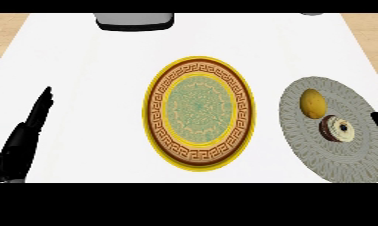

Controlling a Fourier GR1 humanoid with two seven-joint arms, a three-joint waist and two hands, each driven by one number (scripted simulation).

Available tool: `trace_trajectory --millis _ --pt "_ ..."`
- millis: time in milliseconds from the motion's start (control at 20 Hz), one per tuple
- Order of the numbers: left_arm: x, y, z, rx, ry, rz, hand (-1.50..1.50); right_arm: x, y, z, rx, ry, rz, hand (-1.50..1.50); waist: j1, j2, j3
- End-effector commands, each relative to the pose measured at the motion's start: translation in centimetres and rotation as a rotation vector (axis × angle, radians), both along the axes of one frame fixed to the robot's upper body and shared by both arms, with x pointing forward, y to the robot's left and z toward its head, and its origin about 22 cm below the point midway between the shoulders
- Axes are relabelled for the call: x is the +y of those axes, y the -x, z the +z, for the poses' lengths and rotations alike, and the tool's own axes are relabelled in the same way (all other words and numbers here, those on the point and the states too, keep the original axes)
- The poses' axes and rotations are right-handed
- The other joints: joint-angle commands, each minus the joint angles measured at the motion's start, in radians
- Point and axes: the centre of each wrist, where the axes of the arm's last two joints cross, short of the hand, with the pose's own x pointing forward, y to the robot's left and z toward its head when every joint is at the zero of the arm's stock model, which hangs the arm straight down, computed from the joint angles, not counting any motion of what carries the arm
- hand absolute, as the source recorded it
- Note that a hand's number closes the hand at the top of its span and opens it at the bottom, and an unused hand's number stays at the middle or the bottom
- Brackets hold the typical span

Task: Pick the cupcake from the placemat and place it in the plate

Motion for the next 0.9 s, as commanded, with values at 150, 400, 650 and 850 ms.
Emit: trace_trajectory --millis 150,400,650,850 --pt "-0.9 0.3 -1.6 0.003 0.0 0.011 0.0 -0.7 5.3 0.1 0.359 0.097 0.174 -1.5 0.002 0.006 -0.002" --pt "-0.4 0.2 -1.0 -0.001 -0.005 -0.022 0.0 -3.1 5.2 2.7 0.615 0.159 0.206 -1.5 0.022 0.009 -0.003" --pt "-0.8 -0.1 0.4 -0.003 -0.002 -0.03 0.0 -4.0 4.9 5.2 0.795 0.129 0.248 -1.5 0.023 0.006 0.0" --pt "-0.4 -0.6 0.6 -0.001 -0.008 -0.035 0.0 -5.9 2.4 7.4 0.91 0.108 0.311 -1.5 0.027 0.007 0.0"
